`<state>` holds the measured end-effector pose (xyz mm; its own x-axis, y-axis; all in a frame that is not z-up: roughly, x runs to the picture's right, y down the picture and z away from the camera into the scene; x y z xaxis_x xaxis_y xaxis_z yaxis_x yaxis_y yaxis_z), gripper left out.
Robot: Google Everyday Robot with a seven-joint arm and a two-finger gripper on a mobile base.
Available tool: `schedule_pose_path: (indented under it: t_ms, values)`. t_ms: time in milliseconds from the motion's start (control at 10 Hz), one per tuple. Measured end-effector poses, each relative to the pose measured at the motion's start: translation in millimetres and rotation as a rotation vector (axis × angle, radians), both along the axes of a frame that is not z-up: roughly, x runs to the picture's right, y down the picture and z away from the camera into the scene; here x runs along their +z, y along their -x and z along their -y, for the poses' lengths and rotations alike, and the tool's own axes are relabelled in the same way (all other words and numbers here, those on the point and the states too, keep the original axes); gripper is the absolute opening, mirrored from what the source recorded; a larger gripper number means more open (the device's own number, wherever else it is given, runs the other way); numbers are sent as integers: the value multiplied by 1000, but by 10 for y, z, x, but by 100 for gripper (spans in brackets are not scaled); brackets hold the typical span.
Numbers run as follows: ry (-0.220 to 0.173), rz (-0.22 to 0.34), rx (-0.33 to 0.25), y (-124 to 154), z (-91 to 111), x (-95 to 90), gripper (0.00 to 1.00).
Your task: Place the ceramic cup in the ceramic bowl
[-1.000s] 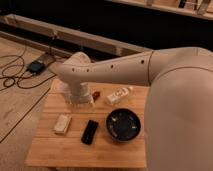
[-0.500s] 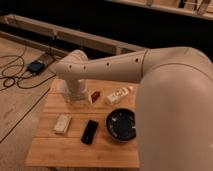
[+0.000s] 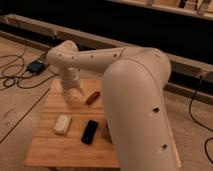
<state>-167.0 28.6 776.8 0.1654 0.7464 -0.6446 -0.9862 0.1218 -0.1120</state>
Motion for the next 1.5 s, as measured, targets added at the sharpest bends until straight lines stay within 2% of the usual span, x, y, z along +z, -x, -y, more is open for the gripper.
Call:
schedule_pose_path:
  t_ms: [300,500,900,1200,1500]
  values:
    - [-14,21,-11,120,303,350,65]
    - [-23,40,-8,198,424,572,65]
    - [-61,53,-21,266,495,957,65]
    - [-73,58,-51,262,379,1204,63]
    - [-56,64,-57,216,229,1297,34]
